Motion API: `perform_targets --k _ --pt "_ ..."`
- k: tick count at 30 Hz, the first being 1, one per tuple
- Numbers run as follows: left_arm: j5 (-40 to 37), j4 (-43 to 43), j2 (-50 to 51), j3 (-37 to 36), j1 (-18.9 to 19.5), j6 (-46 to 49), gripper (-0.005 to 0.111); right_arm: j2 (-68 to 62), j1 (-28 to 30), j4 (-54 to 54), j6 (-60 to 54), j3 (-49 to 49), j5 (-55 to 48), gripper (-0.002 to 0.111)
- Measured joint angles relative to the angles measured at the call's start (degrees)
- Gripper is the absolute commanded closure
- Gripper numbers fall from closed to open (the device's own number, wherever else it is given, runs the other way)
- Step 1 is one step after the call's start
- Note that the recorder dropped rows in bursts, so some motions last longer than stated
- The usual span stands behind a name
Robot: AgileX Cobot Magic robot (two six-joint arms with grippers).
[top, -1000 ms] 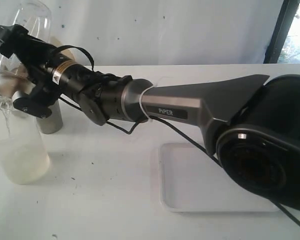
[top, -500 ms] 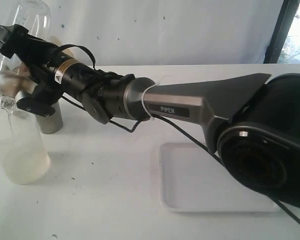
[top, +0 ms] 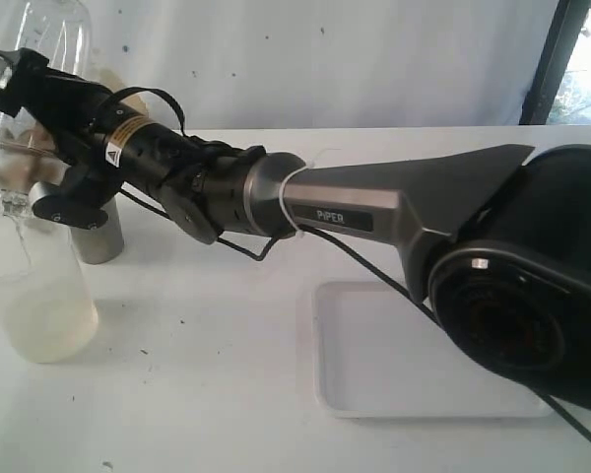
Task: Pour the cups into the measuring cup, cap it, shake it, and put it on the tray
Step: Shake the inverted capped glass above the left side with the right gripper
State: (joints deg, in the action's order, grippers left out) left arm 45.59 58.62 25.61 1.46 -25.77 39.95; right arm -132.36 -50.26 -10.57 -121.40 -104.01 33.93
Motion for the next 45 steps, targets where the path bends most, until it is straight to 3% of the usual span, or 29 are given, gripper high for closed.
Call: perform_targets --k 45 --pt "0.0 0.0 0.0 0.0 0.0 -0.1 0.107 0.0 0.0 -4.9 0.0 0.0 -0.8 0.108"
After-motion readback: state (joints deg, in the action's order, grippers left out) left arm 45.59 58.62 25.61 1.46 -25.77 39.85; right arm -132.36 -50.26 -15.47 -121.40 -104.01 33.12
